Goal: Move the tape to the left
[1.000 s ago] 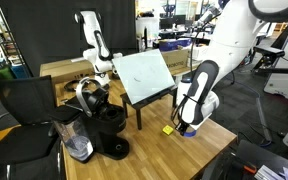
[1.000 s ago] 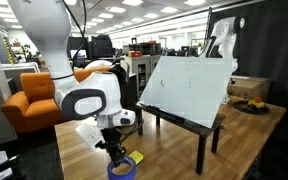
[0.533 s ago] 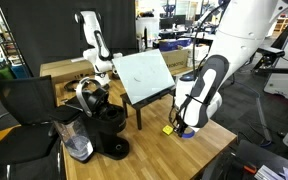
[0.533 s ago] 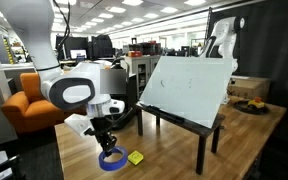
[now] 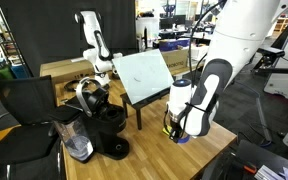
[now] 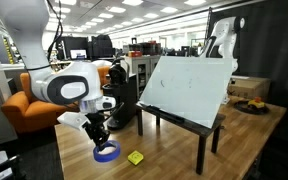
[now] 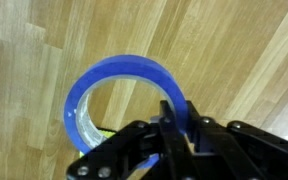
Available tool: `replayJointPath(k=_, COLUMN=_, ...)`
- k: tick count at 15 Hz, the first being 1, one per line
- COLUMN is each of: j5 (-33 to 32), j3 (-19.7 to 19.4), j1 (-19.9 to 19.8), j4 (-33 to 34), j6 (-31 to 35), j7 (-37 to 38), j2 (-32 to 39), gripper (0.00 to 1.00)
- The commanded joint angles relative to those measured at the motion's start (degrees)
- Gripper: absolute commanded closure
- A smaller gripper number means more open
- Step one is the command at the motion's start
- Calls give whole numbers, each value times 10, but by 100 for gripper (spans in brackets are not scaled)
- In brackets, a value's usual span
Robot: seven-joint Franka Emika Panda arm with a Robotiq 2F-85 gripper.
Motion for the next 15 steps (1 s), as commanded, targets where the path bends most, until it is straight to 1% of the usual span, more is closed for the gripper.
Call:
replayJointPath(k=1, j5=-25, j3=-8, j1=28, j4=-8, j6=7, j7=7, j2=-7, gripper=96)
replayJointPath(k=7, j5=-47, j3=1, j1=63, j4=-1, j6=4, j7=3, j2=8, gripper=96)
replayJointPath(k=13, j5=-75, j3=-7, j1=109, j4=9, j6=-7, j7=8, j2=32, gripper=96)
replayJointPath(k=15, j5=-80, j3=-7, j1=118, j4=12, j6=-10, j7=7, j2=40, gripper=96)
